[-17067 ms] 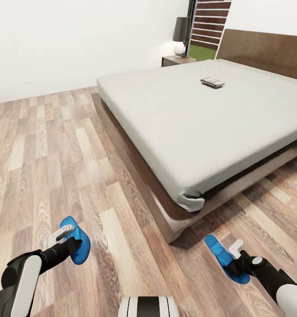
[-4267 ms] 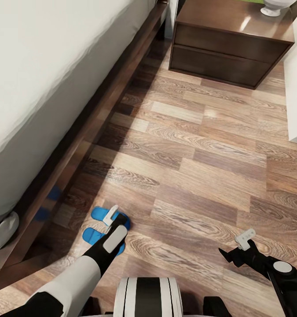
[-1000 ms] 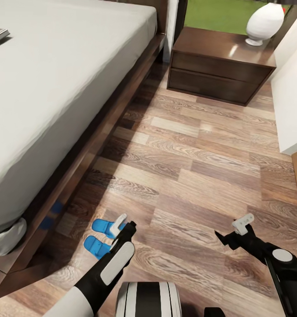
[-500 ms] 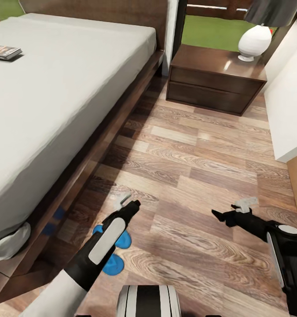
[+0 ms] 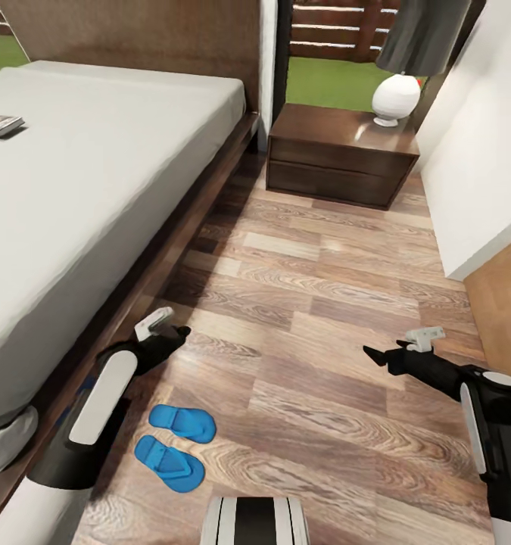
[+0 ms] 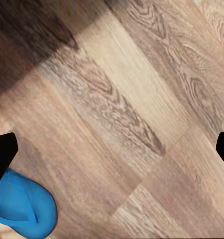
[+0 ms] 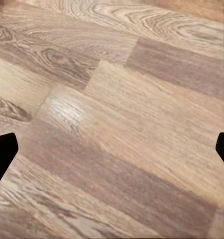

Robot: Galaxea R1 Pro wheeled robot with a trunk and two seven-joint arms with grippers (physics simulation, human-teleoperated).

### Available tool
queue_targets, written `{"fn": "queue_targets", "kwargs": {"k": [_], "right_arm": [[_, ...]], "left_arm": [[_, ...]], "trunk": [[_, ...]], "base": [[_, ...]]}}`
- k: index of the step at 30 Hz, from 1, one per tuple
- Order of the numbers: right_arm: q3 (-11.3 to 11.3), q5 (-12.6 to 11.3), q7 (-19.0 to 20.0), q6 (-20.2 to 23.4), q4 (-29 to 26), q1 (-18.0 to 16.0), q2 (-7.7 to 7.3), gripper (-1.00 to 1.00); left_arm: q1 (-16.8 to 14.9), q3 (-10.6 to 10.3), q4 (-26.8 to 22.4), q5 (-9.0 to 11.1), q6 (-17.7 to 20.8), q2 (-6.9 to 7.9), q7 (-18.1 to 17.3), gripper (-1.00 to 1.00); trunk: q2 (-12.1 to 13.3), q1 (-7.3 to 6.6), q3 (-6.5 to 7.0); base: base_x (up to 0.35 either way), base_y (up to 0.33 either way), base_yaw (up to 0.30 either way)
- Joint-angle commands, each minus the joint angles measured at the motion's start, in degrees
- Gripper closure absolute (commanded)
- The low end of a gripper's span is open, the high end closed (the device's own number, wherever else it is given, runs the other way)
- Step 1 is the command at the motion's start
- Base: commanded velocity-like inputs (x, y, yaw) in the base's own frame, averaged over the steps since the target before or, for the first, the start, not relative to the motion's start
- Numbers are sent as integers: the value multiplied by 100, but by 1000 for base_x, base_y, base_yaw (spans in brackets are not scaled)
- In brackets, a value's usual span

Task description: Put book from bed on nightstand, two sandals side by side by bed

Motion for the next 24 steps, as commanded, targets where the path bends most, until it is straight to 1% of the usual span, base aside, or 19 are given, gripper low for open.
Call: {"fn": "queue_targets", "kwargs": {"k": [1,6,8,12,17,24], "right_arm": [[131,64,58,21,-6,-4,9,-100],[242,63,58,11,-7,8,10,-100],[321,64,58,8,-6,17,11,-100],[399,65,58,-7,-8,40,11,-100],[426,64,58,-16,-8,48,11,-100],[440,62,58,-24,-6,53,11,-100]], "left_arm": [[70,215,-70,37,199,60,114,-100],[128,252,-83,22,229,68,181,-100],[164,255,-82,-3,233,66,195,-100],[189,257,-79,-29,242,71,205,-100],[202,252,-79,-38,244,73,210,-100],[210,263,-78,-41,245,73,211,-100]], "trunk": [[-1,-1,1],[-1,-1,18],[-1,-1,26],[-1,-1,38],[-1,-1,44],[-1,-1,46]], "base": [[0,0,-240],[0,-25,-241],[0,-184,-241],[0,-256,-214],[0,-307,-82],[9,-323,-23]]}}
